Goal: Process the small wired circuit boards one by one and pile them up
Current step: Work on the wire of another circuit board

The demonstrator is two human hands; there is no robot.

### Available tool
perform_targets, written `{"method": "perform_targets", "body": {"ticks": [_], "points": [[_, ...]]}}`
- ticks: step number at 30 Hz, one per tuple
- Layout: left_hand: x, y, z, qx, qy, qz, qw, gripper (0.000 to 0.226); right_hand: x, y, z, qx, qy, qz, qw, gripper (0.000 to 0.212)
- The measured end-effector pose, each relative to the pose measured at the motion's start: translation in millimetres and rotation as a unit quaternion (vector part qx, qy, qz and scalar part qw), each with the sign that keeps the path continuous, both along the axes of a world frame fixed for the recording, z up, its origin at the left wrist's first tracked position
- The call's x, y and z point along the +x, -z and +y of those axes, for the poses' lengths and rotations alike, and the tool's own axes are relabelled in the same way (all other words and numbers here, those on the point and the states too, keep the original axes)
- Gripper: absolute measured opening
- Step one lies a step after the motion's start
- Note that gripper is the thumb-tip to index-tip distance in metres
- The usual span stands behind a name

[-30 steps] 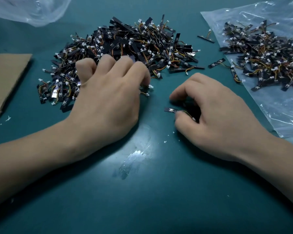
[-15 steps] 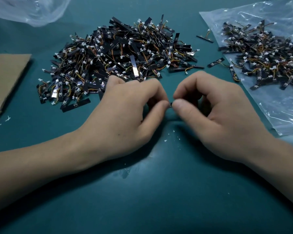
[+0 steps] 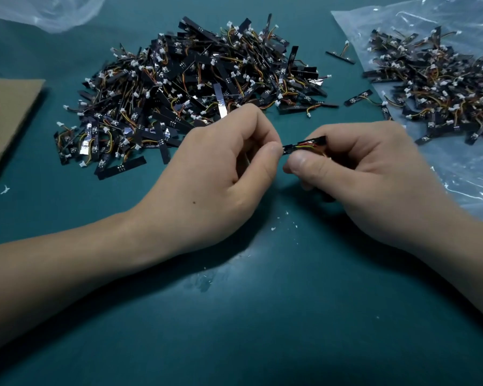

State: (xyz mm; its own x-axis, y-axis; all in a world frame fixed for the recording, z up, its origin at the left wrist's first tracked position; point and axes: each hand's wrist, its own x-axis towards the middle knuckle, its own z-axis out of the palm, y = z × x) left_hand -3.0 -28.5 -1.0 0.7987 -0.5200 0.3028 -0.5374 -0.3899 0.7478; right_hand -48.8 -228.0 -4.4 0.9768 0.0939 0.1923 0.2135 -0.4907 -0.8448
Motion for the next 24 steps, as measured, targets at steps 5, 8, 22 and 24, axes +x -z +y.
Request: {"method": "perform_targets", "body": {"ticks": [5,8,22,24], "points": [[-1.2,-1.4,0.4,-0.003,-0.015,-0.01,1.0,0.014,-2.9,0.8,1.5,-0.024,-0.005,-0.008,1.0,0.046],[-0.9,-1.1,0.2,-0.007,-0.014,-0.004,1.0,0.015,-2.9,0.0,2.4,0.012,0.001,0.017,1.0,0.052],[1.3,1.3,2.7,-0.052,-0.004,0.028,0.998,0.017,0.6,-7.7,-1.3,0.015,-0.033,0.074,0.997,0.045],[1.7,1.4,3.0,-0.053,-0.007,0.027,0.998,0.017,1.0,-7.9,-1.1,0.009,-0.033,0.079,0.996,0.048]]}}
